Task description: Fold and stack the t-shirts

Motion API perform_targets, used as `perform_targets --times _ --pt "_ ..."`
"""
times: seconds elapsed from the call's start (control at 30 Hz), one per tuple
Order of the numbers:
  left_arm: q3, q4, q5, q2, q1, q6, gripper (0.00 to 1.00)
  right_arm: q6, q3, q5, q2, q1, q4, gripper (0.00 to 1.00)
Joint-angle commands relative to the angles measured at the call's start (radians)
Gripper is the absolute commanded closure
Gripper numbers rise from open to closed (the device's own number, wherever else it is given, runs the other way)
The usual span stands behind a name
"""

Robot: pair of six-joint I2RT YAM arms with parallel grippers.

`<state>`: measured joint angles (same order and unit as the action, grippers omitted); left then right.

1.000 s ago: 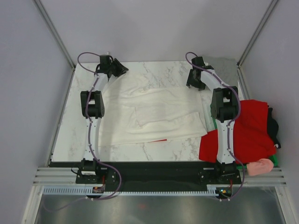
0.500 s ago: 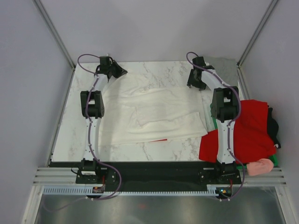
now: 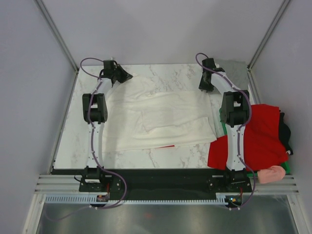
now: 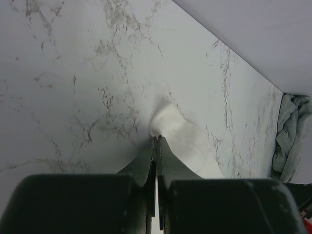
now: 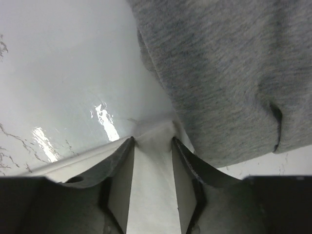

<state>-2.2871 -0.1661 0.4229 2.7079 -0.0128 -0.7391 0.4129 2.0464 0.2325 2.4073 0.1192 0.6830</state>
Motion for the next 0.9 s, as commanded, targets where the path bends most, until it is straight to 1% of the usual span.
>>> perform_targets --times 0.0,0.03,0.07,0.13,0.17,0.27,0.33,0.37,0.43,0.47,0.53,0.57,0.6,0.63,0.67,0.7,0.73,0.77,0.8,0.83,0.87 --pt "0.061 0.014 0.019 -0.065 0.011 0.02 0.98 0.001 0.018 0.01 0.03 -0.004 -0.005 0.6" --pt "0.07 0.02 0.02 -0.082 0.011 0.017 0.98 0.004 0.006 0.007 0.027 -0.004 -0.003 0.64" --pt "0.078 0.025 0.023 -0.088 0.01 0.015 0.98 0.006 0.001 -0.001 0.024 -0.006 -0.003 0.71" --pt "0.08 0.025 0.025 -0.105 0.011 0.014 0.98 0.009 -0.014 -0.009 0.016 -0.006 -0.007 0.79" --pt "0.08 0.025 0.028 -0.111 0.011 0.014 0.98 0.013 -0.018 -0.013 0.01 -0.004 -0.007 0.86" --pt "0.1 0.023 0.034 -0.154 0.011 0.012 0.98 0.023 -0.025 -0.03 -0.008 -0.006 -0.005 0.94" --pt "0.11 0.019 0.037 -0.181 0.011 0.015 0.98 0.026 -0.023 -0.045 -0.022 -0.004 0.0 0.97" --pt "0.129 0.013 0.039 -0.219 0.011 0.02 0.98 0.026 -0.023 -0.053 -0.037 -0.004 0.001 1.0" --pt "0.162 0.002 0.036 -0.272 0.011 0.038 0.98 0.027 -0.031 -0.076 -0.056 -0.001 0.009 1.0" --pt "0.216 0.002 0.031 -0.333 0.039 0.046 0.98 0.023 -0.038 -0.081 -0.078 -0.001 0.009 1.0" --pt "0.28 0.0 0.016 -0.408 0.039 0.073 0.98 0.014 -0.075 -0.1 -0.106 0.002 0.007 1.0" --pt "0.352 0.002 0.01 -0.443 0.039 0.081 0.98 0.009 -0.09 -0.102 -0.135 0.005 0.007 1.0" --pt "0.391 0.002 -0.005 -0.527 0.039 0.09 0.98 0.006 -0.11 -0.102 -0.152 0.005 0.007 1.0" --pt "0.435 0.002 -0.019 -0.566 0.039 0.102 0.98 0.004 -0.158 -0.102 -0.169 0.005 0.003 1.0" --pt "0.519 0.002 -0.045 -0.615 0.039 0.109 0.98 -0.002 -0.184 -0.093 -0.209 0.005 0.0 1.0" --pt "0.566 0.002 -0.059 -0.701 0.039 0.116 0.98 -0.005 -0.213 -0.088 -0.229 0.005 -0.017 1.0" --pt "0.613 0.004 -0.076 -0.752 0.04 0.127 0.98 -0.008 -0.273 -0.084 -0.25 0.005 -0.025 1.0" --pt "0.658 0.005 -0.09 -0.793 0.039 0.133 0.98 -0.013 -0.3 -0.078 -0.292 0.005 -0.034 1.0" --pt "0.74 0.005 -0.107 -0.831 0.039 0.142 0.98 -0.02 -0.327 -0.065 -0.31 0.004 -0.048 1.0" --pt "0.779 0.01 -0.114 -0.912 0.039 0.15 0.98 -0.02 -0.369 -0.062 -0.327 0.004 -0.053 1.0" --pt "0.851 0.013 -0.127 -0.947 0.039 0.156 0.98 -0.025 -0.388 -0.059 -0.356 0.002 -0.059 1.0"
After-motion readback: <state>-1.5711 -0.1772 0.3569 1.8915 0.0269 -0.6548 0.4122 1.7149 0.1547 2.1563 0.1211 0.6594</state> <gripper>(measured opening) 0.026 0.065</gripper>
